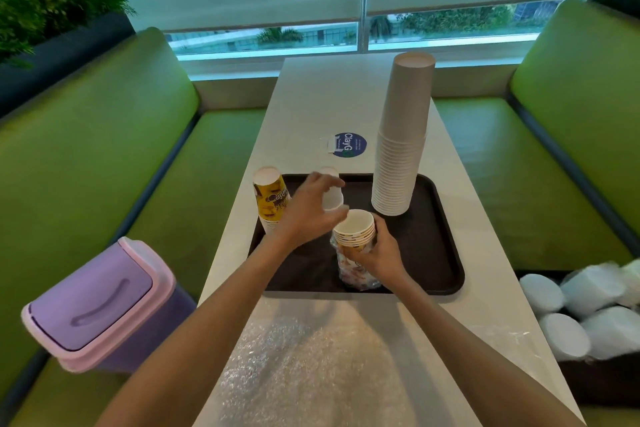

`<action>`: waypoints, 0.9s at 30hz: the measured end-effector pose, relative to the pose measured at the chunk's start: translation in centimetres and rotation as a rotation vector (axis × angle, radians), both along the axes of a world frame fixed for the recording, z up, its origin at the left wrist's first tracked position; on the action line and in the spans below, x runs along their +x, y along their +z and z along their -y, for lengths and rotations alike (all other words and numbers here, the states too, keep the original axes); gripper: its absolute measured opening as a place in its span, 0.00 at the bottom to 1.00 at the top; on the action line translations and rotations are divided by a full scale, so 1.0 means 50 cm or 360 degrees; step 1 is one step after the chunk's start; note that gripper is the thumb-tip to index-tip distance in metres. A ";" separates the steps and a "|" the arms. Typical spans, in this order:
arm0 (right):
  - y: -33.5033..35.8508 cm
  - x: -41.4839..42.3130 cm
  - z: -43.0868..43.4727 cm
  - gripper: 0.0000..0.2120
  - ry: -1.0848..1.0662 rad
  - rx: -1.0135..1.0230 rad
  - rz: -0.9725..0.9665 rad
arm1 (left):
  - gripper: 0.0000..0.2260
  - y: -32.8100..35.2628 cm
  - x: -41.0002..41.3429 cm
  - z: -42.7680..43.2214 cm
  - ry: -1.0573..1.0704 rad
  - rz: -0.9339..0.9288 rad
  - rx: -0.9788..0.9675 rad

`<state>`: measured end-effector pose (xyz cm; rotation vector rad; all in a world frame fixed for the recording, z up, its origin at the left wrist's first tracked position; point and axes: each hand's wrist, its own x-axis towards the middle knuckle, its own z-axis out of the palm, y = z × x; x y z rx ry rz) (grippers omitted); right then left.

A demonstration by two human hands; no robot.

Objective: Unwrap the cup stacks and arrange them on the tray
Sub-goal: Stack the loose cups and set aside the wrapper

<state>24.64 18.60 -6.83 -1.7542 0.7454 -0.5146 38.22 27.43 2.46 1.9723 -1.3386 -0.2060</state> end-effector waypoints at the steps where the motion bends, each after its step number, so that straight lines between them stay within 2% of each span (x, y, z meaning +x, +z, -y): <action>1: -0.002 -0.001 0.000 0.37 0.0011 -0.0009 0.0001 | 0.23 -0.007 -0.007 0.007 -0.0044 -0.0021 0.0165; 5: -0.005 -0.005 -0.003 0.38 0.0029 -0.0002 -0.0007 | 0.33 -0.025 -0.021 0.032 -0.0096 -0.0177 0.0672; 9: -0.003 -0.006 -0.003 0.37 0.0018 0.0023 0.0004 | 0.35 -0.041 -0.019 0.054 -0.0138 -0.0182 0.0894; 13: -0.004 -0.005 -0.003 0.37 0.0024 0.0036 0.0007 | 0.33 -0.044 -0.019 0.058 -0.0127 -0.0237 0.0915; 23: -0.007 -0.012 -0.002 0.37 0.0056 0.0034 0.0022 | 0.28 -0.036 -0.022 0.060 -0.0084 -0.0125 0.0866; 27: -0.005 -0.015 -0.001 0.37 0.0068 0.0010 0.0032 | 0.27 -0.025 -0.021 0.061 -0.0003 -0.0205 0.0805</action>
